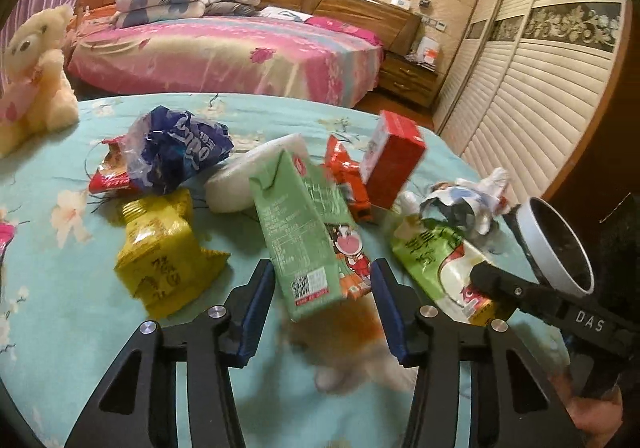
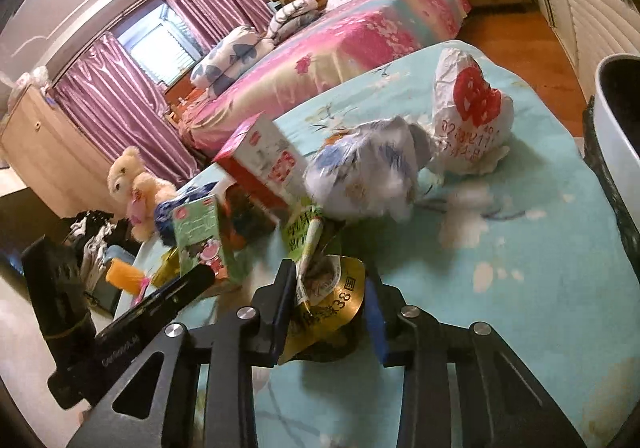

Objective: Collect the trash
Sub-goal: 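Grasp the green juice carton with the left tool while the right tool grasps the green pouch, then carry the carton and pouch over the black bin and open both tools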

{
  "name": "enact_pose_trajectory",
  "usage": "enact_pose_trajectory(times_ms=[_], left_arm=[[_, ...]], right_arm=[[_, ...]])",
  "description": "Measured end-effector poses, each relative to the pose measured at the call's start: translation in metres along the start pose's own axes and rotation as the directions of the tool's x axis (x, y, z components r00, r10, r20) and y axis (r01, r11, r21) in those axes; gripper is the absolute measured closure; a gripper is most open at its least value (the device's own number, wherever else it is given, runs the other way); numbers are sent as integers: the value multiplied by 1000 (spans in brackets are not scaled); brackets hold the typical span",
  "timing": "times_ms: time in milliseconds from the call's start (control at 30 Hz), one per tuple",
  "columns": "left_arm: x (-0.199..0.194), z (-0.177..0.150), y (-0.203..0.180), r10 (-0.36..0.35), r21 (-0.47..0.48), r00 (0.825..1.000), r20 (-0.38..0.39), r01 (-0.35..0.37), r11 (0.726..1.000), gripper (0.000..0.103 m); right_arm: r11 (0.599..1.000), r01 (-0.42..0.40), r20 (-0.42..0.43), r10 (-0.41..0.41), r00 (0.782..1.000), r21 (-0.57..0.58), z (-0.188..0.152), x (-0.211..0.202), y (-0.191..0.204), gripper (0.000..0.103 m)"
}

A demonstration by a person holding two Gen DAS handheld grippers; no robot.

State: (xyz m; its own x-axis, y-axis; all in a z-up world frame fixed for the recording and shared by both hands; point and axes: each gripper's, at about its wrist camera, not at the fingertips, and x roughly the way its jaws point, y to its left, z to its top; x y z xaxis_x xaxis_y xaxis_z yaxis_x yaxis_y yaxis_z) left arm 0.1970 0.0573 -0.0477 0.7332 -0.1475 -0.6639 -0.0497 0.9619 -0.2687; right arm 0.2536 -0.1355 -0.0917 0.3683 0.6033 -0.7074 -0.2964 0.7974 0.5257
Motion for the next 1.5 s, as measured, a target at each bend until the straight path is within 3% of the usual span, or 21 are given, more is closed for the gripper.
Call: enact_pose_trajectory(times_ms=[33,367,533,600,633,667,733,767,800,1200,1500], left_arm=[[-4,-3,-1,-3,7,1000,5,3,1000,71],[-33,-16,-9,-74,82,997,-18,75,994,71],[-32,-21,-11,-49,109,998,-39,53,993,70],[-30,-24,-14,-21,112,999,-46,26,993,67],[-29,-26,-17,-12,109,999,-52,17,994,60],[-28,-26,-19,-12,106,999,-52,17,994,60],[-25,-28,-22,-8,108,998,-57,14,994,62],[-24,-28,-24,-11,109,998,-60,18,994,73],[-23,-28,-25,-16,109,998,-65,23,994,73],[-47,-34,-45,-92,160,996,-19,94,983,74],[-51,-38,-71,-155,198,987,-37,159,967,74]], right_arm=[[1000,2,2,-2,1000,-6,-4,-4,2,71],[999,25,10,-24,1000,-32,-29,-37,0,71],[999,33,-22,-34,999,-19,-32,-34,-4,66],[998,53,-35,-55,998,-38,-34,-29,2,54],[998,46,-40,-47,998,-42,-35,-27,3,40],[998,42,-40,-44,998,-46,-35,-25,4,38],[996,61,-29,-63,998,-66,-36,-23,7,43],[996,61,-29,-63,998,-67,-37,-24,7,58],[997,51,-36,-53,998,-51,-36,-23,4,63],[999,28,76,-25,997,-43,-49,-71,0,65],[999,32,165,-35,986,21,-52,-112,-21,66]])
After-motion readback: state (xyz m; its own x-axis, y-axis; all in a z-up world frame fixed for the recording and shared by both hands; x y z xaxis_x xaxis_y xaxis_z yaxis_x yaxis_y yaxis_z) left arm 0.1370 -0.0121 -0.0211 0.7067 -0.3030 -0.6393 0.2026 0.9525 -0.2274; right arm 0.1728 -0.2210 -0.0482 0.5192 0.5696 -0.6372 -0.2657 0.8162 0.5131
